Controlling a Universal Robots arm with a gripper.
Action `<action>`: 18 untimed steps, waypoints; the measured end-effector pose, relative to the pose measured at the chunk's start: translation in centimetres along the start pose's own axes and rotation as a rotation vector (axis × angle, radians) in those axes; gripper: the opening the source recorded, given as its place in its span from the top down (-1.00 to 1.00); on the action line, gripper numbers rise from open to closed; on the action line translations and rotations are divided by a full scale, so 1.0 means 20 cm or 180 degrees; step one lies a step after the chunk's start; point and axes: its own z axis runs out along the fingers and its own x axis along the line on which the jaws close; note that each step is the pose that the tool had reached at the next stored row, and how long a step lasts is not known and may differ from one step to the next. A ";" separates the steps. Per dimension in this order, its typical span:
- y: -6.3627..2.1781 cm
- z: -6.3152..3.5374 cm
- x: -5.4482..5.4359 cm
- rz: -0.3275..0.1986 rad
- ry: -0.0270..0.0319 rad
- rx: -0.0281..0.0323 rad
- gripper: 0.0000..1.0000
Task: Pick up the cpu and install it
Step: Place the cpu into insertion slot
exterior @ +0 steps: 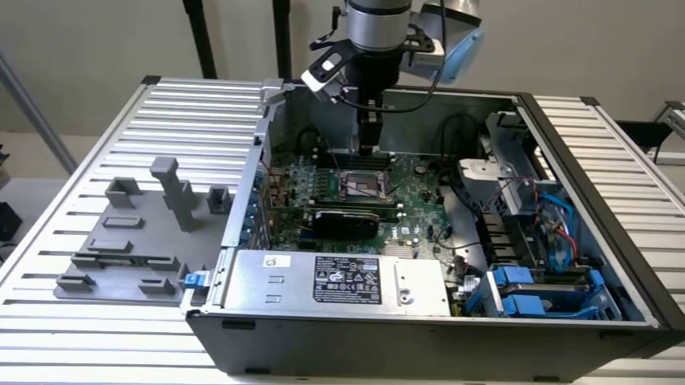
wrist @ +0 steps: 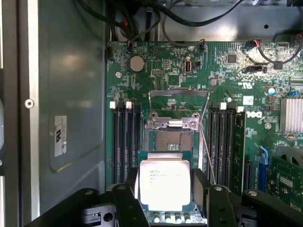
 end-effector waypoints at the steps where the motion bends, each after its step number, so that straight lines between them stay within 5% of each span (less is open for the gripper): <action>1: -0.001 0.009 -0.01 0.0006 0.0000 -0.0002 -0.09; 7: -0.002 0.062 -0.03 0.0026 0.0000 -0.0032 -0.09; 18: -0.012 0.151 -0.05 0.0023 -0.0003 -0.0122 -0.09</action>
